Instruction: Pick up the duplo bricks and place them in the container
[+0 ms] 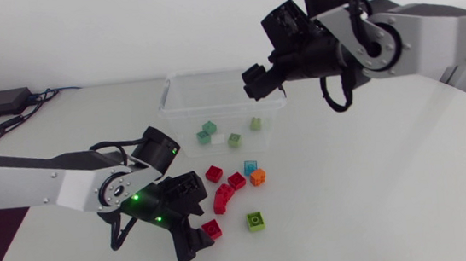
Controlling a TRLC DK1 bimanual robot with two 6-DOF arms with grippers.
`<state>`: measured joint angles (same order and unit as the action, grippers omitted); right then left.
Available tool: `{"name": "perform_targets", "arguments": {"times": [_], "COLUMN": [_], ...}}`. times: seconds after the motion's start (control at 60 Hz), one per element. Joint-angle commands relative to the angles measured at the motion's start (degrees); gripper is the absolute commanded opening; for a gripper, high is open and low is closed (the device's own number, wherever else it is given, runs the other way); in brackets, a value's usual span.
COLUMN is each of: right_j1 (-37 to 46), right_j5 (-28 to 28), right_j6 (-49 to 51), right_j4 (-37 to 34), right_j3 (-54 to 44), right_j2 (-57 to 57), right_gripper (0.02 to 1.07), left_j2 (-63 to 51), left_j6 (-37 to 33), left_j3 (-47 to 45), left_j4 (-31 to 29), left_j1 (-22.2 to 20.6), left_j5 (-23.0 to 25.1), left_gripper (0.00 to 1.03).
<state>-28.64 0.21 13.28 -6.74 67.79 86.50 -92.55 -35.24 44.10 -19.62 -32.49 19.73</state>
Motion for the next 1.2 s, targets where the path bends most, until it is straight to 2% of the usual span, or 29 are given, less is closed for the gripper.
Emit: {"name": "perform_targets", "arguments": {"times": [0.0, 0.133, 0.2, 0.3, 0.383, 0.417, 0.45, 0.667, 0.933, 1.183], "right_j1": [-1.2, -3.3, -5.6, -9.4, -11.4, -11.8, -12.0, -12.6, -12.4, -11.7], "right_j5": [0.1, 0.4, 0.4, 0.3, -1.7, -2.1, -2.5, -9.3, -11.7, -12.4], "right_j6": [-0.6, -1.1, -1.4, -1.0, 0.8, 1.0, 1.6, 7.3, 18.4, 21.4], "right_j4": [-1.6, -1.7, -2.1, -3.5, -4.5, -5.0, -6.5, -12.3, -10.0, -10.3], "right_j3": [-7.1, -16.5, -21.3, -26.7, -30.0, -30.4, -30.3, -30.0, -30.1, -25.8], "right_j2": [-3.7, -9.0, -11.6, -15.7, -18.7, -19.3, -19.1, -16.2, -9.2, 1.0], "right_gripper": [0.95, 0.95, 0.95, 0.95, 0.97, 0.99, 1.02, 1.02, 1.02, 1.02], "left_j2": [-2.6, -5.0, -6.1, -7.1, -8.1, -8.3, -8.3, -4.7, 5.9, 16.9], "left_j6": [-1.6, -1.5, -1.5, -1.4, -0.9, -0.4, -0.3, 0.7, 1.8, 3.3], "left_j3": [1.9, 3.1, 3.5, 3.7, 4.3, 4.4, 4.3, 3.5, 2.8, 8.6], "left_j4": [-0.3, -0.3, -0.3, -0.3, -0.3, -0.3, -0.2, -0.2, -2.4, -7.1], "left_j1": [-0.7, -1.2, -1.4, -2.0, -2.0, -2.0, -2.0, -0.8, 1.5, 4.9], "left_j5": [-0.4, -0.4, -0.4, -0.3, -0.3, -0.3, -0.3, -0.3, -0.3, -0.3], "left_gripper": [0.88, 0.86, 0.81, 0.65, 0.35, 0.28, 0.27, 0.25, 0.25, 0.25]}}
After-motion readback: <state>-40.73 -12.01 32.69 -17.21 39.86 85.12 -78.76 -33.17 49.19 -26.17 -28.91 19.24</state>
